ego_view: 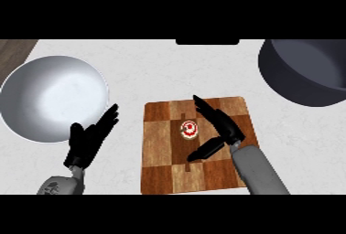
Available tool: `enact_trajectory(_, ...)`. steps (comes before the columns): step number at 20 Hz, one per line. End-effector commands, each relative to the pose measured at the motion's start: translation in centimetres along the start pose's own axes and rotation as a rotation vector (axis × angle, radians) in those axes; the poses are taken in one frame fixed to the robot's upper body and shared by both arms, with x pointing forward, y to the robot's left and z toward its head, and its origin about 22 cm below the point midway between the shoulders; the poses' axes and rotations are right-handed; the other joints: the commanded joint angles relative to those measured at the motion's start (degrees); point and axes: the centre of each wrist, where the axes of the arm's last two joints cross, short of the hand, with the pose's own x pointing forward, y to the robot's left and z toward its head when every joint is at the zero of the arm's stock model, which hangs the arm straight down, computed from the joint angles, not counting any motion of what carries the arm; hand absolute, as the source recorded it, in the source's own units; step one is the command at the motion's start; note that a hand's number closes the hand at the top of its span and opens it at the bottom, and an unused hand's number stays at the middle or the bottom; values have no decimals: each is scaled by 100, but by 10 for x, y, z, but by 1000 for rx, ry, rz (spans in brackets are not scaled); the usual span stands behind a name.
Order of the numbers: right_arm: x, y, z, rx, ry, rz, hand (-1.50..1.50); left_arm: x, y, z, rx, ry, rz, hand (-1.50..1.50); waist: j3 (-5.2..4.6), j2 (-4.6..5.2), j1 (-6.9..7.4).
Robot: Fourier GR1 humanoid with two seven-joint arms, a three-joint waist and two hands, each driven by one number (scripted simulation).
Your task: Pick the cupcake from the cutting board and place it in the pot
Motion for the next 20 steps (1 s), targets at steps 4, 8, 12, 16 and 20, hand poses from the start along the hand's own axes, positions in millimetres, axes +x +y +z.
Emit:
enact_trajectory(4,-29,17,-4,59,-66,120,150,12,10,-9,10,-19,-5,0,18,35,7)
enact_trajectory(8,-48,24,-5,30,-61,24,150,9,2,1,5,-13,2,0,22,45,81)
enact_trajectory(12,-52,17,-9,26,-112,-50,150,-2,-8,-12,4,12,2,0,21,59,62)
enact_trajectory(16,-54,34,-7,-46,-223,17,150,5,0,-19,-6,-7,-8,0,20,48,44)
enact_trajectory(20,-65,-174,116,-350,-200,74,150,-4,6,6,30,15,8,0,44,84,-311)
